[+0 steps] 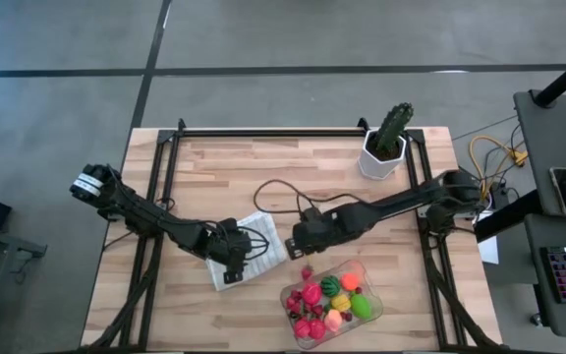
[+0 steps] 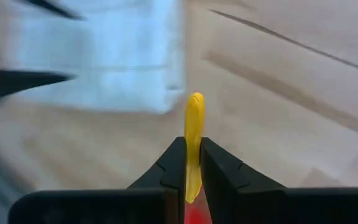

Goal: Pick and placing Produce into tupperware
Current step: Put the corn into the transparent bin, then put the strawberry into the transparent bin

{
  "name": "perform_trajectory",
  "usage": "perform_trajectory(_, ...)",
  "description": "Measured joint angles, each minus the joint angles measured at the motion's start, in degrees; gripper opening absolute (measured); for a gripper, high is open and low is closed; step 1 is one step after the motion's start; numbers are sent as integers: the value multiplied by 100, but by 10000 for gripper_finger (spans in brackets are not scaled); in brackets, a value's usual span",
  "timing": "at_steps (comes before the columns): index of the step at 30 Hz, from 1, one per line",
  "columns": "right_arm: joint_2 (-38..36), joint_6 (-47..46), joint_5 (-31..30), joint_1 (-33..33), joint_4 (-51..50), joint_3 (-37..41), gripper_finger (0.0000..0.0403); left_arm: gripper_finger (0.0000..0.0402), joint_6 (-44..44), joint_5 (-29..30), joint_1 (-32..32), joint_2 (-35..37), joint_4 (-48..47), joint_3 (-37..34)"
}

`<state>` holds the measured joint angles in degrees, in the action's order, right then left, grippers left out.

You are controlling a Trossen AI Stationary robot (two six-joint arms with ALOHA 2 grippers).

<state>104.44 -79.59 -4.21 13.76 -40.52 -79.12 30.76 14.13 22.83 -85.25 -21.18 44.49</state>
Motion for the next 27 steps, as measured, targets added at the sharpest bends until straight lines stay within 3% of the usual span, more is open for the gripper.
perform_trajectory(5, -563, 361, 239, 395, 9, -220, 34, 286, 11, -20, 0, 0, 18, 0)
perform_trajectory(12, -877, 1317, 414, 1458, -65, -257, 34, 286, 33, -79, 0, 0, 272, 0)
perform_trajectory(15, -858, 1099, 440, 1780, -363, -227, 38, 286, -25, -306, 0, 0, 566, 0)
perform_trajectory(18, -796, 552, 430, 1897, -479, -208, 65, 286, -118, -393, 0, 0, 843, 0)
perform_trajectory(27, -679, -443, 269, 2012, -783, -208, 201, 286, -712, -382, -115, 0, 1756, 0)
